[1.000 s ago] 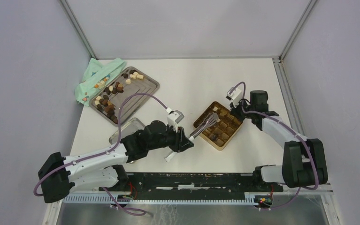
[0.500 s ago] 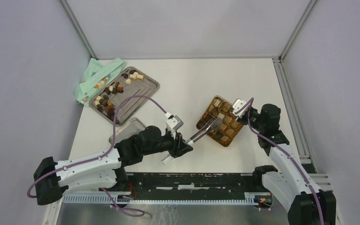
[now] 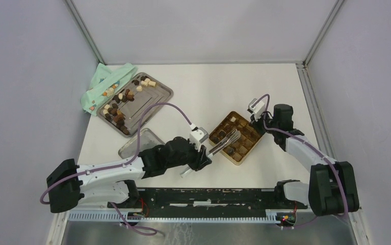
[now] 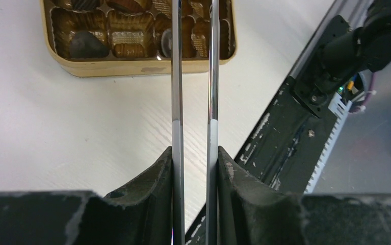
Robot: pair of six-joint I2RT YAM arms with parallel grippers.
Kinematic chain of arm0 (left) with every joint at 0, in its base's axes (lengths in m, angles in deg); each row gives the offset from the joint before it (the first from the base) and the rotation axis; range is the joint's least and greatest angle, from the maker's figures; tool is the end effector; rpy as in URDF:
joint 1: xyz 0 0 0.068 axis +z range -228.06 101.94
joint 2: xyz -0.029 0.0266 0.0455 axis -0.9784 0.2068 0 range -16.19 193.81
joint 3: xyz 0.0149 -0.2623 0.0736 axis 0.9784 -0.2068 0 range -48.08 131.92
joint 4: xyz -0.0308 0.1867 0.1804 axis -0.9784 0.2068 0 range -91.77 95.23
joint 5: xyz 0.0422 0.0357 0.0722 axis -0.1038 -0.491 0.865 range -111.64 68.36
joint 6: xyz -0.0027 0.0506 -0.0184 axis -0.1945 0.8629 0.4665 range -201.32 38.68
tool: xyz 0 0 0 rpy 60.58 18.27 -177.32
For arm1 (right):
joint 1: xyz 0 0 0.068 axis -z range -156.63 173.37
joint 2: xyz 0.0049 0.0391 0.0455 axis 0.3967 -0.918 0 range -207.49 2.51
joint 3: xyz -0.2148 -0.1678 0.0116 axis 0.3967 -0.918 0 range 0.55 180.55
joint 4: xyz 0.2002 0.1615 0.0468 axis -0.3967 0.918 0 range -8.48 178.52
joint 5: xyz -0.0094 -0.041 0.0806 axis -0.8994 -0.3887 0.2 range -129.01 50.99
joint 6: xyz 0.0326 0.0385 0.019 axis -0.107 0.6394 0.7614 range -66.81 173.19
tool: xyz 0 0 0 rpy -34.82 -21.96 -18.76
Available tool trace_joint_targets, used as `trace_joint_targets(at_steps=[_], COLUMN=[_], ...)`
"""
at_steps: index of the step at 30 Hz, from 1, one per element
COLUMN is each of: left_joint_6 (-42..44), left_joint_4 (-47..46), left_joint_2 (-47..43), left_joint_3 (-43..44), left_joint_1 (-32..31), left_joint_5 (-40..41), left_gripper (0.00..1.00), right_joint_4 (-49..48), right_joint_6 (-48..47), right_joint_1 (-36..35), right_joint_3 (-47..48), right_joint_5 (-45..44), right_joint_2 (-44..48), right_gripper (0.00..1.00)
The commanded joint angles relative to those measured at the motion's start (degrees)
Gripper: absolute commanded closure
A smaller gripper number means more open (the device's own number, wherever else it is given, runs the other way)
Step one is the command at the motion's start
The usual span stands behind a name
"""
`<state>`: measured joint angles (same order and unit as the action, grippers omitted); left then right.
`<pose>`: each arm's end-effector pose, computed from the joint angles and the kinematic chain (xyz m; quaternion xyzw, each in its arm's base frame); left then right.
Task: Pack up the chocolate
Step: Place the fake chocolate in the packing box.
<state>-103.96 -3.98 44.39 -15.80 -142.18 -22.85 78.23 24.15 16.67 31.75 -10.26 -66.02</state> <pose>0.1009 -0.2100 0.2320 0.3057 0.7915 -0.3700 0.3785 0.2381 0.0453 0.1994 -0.3734 0.7784 0.1270 0.4884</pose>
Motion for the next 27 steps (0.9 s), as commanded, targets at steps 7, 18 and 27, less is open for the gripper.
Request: trace_joint_targets(at_steps=[7,18,27], left_joint_6=[0.26,-0.17,-1.27], left_joint_4=[1.51,4.06,5.24], left_joint_2=[10.13,15.89,17.84], left_joint_3=[10.17,13.87,15.18], left_joint_1=[-0.30,-0.26,-0.30], left_joint_5=[6.93,3.96,2.07], left_gripper=[0.98,0.97,0.88], right_joint_4=[0.67,3.18,3.20], right_joint_6=[8.38,6.85,5.18], right_joint_1=[2.22,4.37,5.48], right_joint_3=[4.63,5.80,5.78], right_joint_5=[0.43,3.17,4.17], right_joint_2=[-7.15,-7.20,-5.49], right_gripper=[0.94,0.60,0.55])
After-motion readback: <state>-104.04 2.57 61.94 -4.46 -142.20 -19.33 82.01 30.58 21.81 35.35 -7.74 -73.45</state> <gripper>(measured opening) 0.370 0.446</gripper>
